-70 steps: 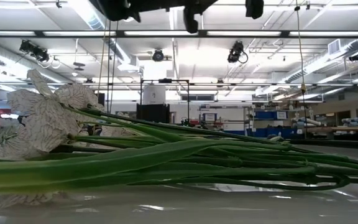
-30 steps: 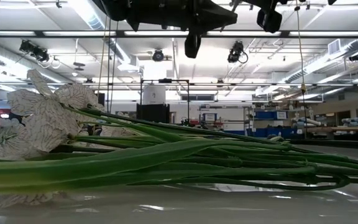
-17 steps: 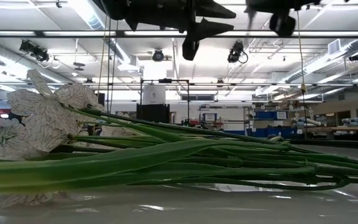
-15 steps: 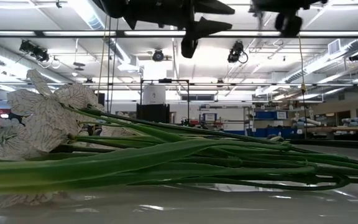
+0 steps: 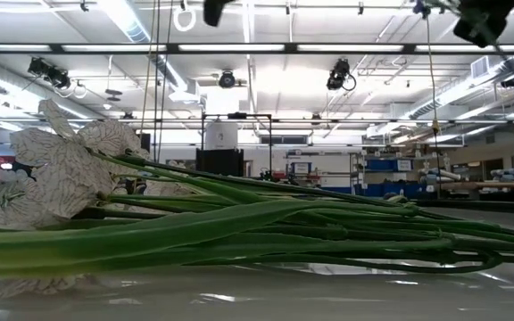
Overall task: Sort flowers into vase by color
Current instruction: Put the blue flowers into the red flower vase
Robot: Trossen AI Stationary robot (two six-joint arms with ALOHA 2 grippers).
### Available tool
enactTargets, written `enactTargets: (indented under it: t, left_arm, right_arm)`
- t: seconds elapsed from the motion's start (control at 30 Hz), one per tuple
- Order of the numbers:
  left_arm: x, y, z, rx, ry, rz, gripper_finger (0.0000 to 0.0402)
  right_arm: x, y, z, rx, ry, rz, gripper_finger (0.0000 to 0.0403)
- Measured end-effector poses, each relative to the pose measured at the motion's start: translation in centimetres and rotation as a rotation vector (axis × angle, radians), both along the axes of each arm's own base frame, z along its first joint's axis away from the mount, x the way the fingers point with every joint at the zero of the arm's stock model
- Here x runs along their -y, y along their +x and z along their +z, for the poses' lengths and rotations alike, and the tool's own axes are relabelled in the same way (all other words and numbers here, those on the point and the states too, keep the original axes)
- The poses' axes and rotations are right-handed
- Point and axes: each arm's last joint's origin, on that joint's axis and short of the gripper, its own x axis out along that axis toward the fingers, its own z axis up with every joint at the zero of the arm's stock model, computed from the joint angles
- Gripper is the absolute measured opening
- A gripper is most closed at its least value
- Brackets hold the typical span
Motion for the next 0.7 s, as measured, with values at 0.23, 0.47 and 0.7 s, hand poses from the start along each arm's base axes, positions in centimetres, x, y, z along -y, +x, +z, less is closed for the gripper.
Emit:
enactTargets:
  t: [0.23,0.47,0.7]
  left_arm:
    - [1.5,-3.2,1.1,-0.073,0.04,0.122,0.0155]
    - [2.7,-6.3,2.6,-0.052,0.022,0.26,0.0155]
    - [3.4,-6.5,2.1,-0.087,0.011,0.315,0.0155]
  right_arm:
    - [-0.8,-1.4,-0.4,-0.018,0.029,0.183,0.0008]
    - [-1.3,-1.8,-0.7,-0.038,0.036,0.328,0.0008]
    - [-1.6,-1.9,-0.7,-0.018,0.043,0.423,0.0008]
